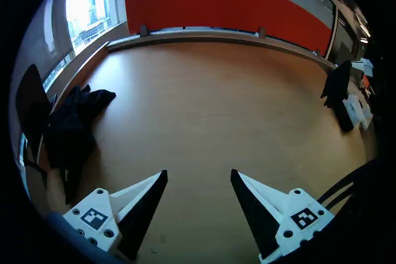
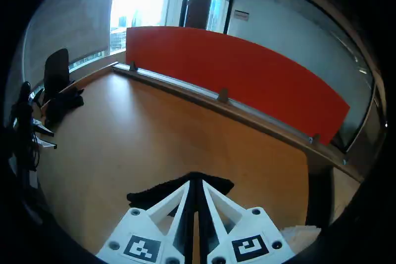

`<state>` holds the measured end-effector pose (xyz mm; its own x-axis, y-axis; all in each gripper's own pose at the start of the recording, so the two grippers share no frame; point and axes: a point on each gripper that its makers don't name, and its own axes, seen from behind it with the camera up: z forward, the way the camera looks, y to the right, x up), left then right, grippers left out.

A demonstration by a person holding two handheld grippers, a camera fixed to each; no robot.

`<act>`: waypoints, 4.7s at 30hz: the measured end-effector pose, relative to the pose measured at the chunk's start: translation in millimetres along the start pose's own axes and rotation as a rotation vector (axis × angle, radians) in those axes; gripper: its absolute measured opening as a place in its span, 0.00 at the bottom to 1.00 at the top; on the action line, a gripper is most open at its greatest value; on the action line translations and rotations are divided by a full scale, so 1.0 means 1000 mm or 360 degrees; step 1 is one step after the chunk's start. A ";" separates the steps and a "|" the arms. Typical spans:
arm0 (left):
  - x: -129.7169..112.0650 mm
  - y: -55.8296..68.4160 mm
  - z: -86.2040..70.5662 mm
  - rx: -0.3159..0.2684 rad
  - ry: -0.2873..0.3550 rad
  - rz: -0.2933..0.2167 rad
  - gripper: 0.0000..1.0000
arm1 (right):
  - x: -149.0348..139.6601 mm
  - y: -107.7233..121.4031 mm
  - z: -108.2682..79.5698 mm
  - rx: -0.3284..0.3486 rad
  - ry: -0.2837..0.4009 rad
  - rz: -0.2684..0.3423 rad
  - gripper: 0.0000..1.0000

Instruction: Fold towel

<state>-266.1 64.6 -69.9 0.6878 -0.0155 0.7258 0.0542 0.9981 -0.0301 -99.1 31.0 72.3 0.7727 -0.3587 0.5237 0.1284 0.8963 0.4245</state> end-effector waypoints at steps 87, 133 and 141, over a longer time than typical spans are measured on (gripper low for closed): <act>0.013 0.013 0.000 0.0035 0.0003 0.0110 0.94 | -0.247 0.140 -0.066 -0.0466 -0.0587 0.0508 0.04; 0.016 0.012 0.001 0.0053 0.0002 0.0121 0.95 | -0.321 0.145 -0.068 -0.0626 -0.0855 0.0683 0.37; 0.018 0.013 0.001 0.0047 0.0007 0.0120 0.94 | -0.323 0.145 -0.074 -0.0665 -0.0847 0.0698 0.43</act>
<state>-253.7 77.1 -56.1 0.6925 0.0597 0.7190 -0.0191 0.9977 -0.0645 -283.7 296.4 -89.7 0.4207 0.0668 0.9047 0.1853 0.9699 -0.1578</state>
